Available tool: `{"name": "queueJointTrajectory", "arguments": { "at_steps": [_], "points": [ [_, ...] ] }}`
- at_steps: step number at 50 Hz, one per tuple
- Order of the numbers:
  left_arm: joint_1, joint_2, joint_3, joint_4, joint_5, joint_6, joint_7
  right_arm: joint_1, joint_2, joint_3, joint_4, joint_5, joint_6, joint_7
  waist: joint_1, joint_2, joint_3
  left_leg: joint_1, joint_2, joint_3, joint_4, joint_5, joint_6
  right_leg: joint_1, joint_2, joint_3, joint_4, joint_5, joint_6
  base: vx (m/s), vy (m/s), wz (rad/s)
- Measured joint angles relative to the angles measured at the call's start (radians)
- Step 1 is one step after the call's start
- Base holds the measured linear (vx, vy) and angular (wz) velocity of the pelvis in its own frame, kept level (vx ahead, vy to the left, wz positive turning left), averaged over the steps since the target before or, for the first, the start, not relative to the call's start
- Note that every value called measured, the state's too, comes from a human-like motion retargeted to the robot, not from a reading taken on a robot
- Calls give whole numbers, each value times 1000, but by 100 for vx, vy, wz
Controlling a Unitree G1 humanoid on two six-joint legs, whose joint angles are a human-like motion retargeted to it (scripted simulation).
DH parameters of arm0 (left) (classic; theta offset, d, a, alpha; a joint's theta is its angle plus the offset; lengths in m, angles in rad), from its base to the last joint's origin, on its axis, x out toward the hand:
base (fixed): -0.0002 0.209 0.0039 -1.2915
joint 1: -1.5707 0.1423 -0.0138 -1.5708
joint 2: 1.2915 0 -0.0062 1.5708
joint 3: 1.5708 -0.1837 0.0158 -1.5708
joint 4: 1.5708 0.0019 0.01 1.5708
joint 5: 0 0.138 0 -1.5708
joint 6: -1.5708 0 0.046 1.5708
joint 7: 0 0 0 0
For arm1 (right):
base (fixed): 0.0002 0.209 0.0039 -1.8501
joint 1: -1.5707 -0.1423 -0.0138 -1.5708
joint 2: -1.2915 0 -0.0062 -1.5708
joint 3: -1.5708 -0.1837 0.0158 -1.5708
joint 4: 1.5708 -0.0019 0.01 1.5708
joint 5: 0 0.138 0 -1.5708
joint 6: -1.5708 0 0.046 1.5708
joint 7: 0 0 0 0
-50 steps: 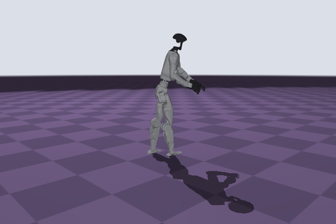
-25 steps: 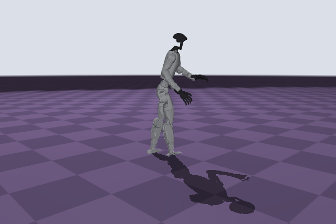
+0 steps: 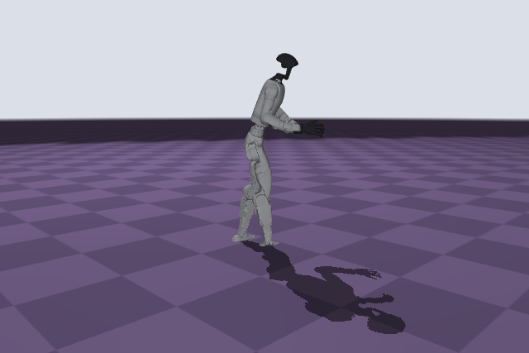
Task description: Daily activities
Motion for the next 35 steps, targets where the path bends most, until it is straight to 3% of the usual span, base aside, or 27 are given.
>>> {"name": "queueJointTrajectory", "arguments": {
  "at_steps": [5,11,17,22,29,35],
  "points": [
    [-13,23,29,71,-91,10,47,-98,-6,131,-30,54,17,41,42,-35,1,-18,9,5,42,-20,3,-14,-8,-31,25,-13,0,0,0,0],
    [90,31,197,197,-345,5,114,-148,-27,206,-184,214,13,133,66,-70,22,-26,13,9,61,-22,5,-31,-5,-48,53,-21,0,0,0,0],
    [205,21,444,354,-671,-36,109,-255,-45,155,-490,311,1,188,60,-82,33,-39,15,12,70,-1,18,-35,-5,-30,40,-1,0,0,0,0],
    [234,26,590,424,-868,-92,86,-444,-39,60,-700,263,-5,159,59,-79,28,-55,17,19,64,10,29,-40,-3,-19,8,36,0,0,0,0],
    [187,43,632,404,-911,-143,88,-638,-17,2,-804,162,7,85,71,-79,32,-78,15,30,42,14,34,-60,-1,-32,-25,75,0,0,0,0],
    [151,35,551,300,-811,-140,86,-651,-16,-10,-789,134,17,49,77,-83,37,-101,18,34,49,12,36,-85,1,-56,-17,79,0,0,0,0]
  ]
}}
